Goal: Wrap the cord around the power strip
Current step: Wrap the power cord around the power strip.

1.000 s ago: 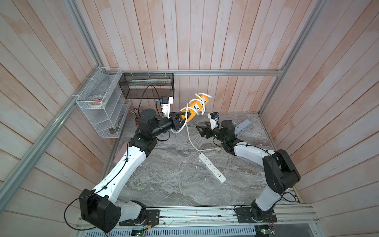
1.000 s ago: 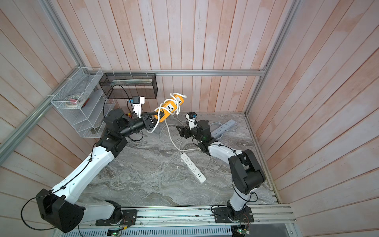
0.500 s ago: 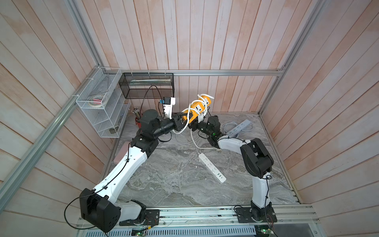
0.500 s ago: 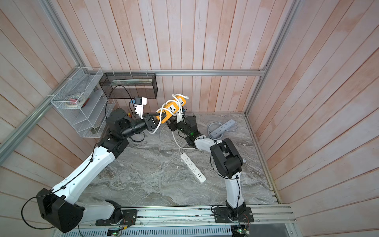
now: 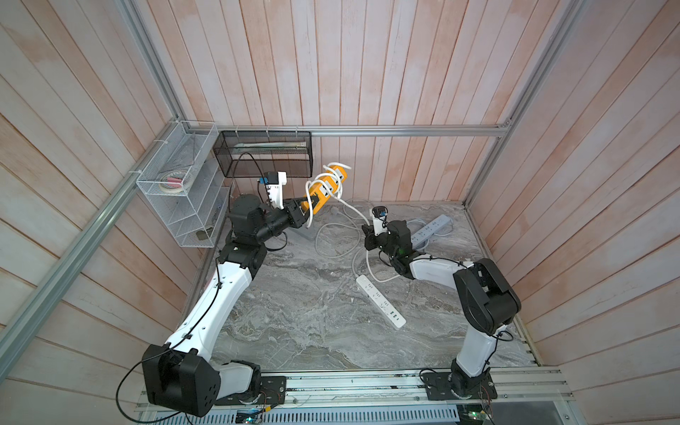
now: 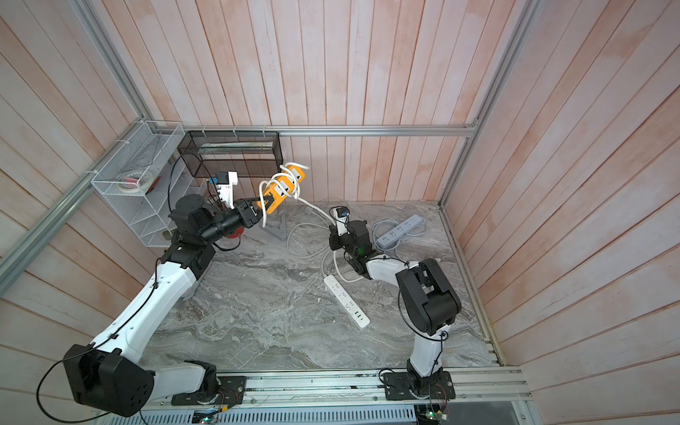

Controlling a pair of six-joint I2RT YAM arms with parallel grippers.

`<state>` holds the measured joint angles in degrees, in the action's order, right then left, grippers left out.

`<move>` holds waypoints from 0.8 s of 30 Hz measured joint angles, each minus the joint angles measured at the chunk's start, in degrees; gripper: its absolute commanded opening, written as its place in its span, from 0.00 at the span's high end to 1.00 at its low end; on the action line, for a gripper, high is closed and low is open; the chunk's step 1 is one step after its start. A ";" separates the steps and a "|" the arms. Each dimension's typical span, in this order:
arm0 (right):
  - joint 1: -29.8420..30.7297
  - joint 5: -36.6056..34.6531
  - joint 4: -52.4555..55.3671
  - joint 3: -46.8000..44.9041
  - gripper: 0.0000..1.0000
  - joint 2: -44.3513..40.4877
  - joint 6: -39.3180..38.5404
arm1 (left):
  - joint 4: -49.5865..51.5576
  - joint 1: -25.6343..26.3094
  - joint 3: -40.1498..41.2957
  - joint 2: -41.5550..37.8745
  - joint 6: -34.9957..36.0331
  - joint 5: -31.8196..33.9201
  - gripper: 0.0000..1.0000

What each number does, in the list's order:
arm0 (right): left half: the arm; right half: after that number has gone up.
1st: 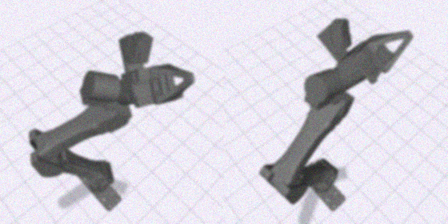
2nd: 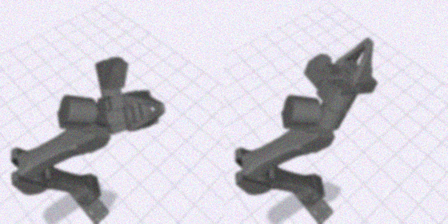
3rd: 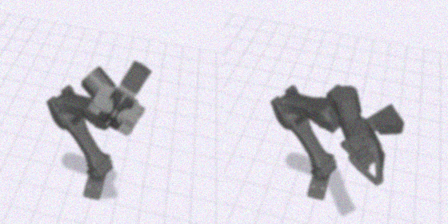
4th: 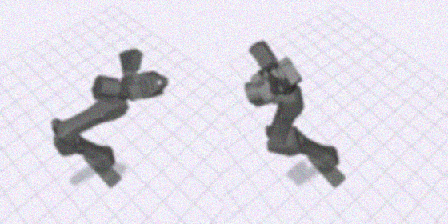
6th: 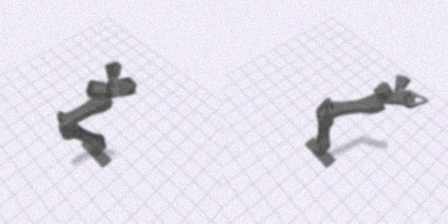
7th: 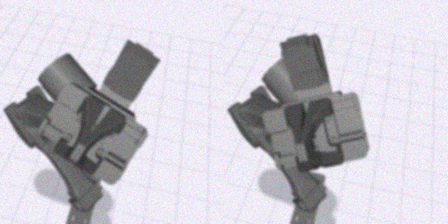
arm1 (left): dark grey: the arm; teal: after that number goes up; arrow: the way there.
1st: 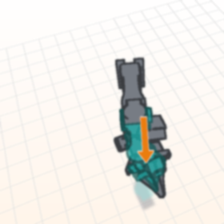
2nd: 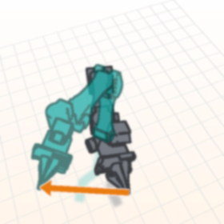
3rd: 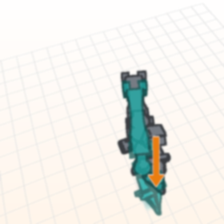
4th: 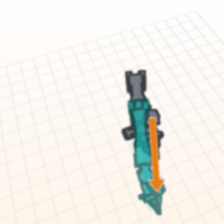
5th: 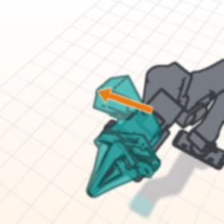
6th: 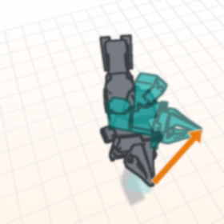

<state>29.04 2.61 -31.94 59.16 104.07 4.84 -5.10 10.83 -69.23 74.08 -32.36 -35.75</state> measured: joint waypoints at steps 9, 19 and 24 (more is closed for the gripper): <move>5.44 -11.89 6.43 -9.20 1.00 -10.05 -17.18 | 4.33 -3.19 0.02 -1.46 10.91 7.82 1.00; 16.02 -14.19 9.46 -1.53 1.00 -19.34 -41.11 | 17.00 3.96 -3.61 10.23 33.48 25.51 1.00; 13.07 -12.31 13.22 7.45 1.00 -19.10 -45.66 | 29.11 8.46 -4.98 13.70 39.45 22.16 1.00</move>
<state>42.11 -9.69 -18.72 66.61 84.97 -40.82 24.01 19.29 -74.22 87.79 7.09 -13.58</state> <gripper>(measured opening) 0.078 0.332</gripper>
